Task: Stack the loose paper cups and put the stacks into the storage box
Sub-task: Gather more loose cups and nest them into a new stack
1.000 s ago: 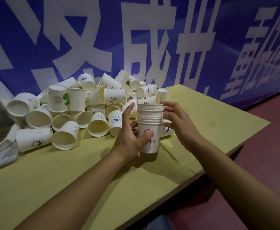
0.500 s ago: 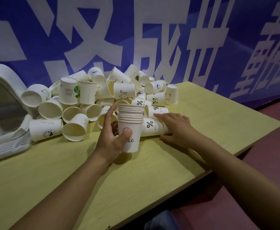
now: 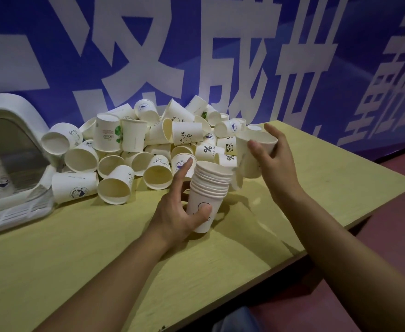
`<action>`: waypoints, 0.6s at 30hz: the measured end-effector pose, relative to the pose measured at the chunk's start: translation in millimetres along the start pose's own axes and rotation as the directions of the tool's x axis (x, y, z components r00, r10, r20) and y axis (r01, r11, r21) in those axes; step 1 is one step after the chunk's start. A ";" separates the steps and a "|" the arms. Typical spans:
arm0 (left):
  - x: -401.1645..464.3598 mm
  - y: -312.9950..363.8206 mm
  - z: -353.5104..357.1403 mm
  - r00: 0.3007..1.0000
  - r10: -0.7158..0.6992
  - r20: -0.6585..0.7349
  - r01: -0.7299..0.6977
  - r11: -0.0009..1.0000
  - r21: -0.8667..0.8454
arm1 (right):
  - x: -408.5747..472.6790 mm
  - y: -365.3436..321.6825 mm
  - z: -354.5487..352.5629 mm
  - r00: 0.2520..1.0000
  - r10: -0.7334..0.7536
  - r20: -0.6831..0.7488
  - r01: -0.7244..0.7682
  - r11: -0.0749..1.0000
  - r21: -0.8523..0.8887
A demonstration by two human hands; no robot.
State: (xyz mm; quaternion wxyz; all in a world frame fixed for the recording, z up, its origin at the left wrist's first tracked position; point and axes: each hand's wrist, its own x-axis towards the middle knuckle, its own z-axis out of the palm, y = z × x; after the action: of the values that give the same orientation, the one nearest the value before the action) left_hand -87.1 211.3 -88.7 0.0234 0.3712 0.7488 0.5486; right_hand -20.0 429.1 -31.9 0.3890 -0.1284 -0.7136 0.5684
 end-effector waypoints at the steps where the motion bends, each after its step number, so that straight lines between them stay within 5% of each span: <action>1: -0.2 1.1 0.7 1.000 0.002 0.001 -0.002 1.000 0.016 | -2.4 -5.8 5.7 1.000 -0.003 0.021 0.002 0.999 0.049; 12: -0.3 5.6 -3.7 0.999 0.036 0.000 -0.036 0.984 0.174 | -11.0 -35.0 29.6 0.998 -0.054 0.021 0.049 0.978 0.201; 18: -2.3 8.5 0.4 0.999 0.053 -0.010 -0.051 0.983 0.175 | -33.1 -23.5 40.6 0.946 0.004 0.324 -0.012 1.000 0.021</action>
State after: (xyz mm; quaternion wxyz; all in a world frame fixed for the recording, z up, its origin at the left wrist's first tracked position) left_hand -80.8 211.3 -82.6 -0.0290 0.3873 0.7841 0.4841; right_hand -20.3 372.0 -26.2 0.2656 -0.0318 -0.7609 0.5912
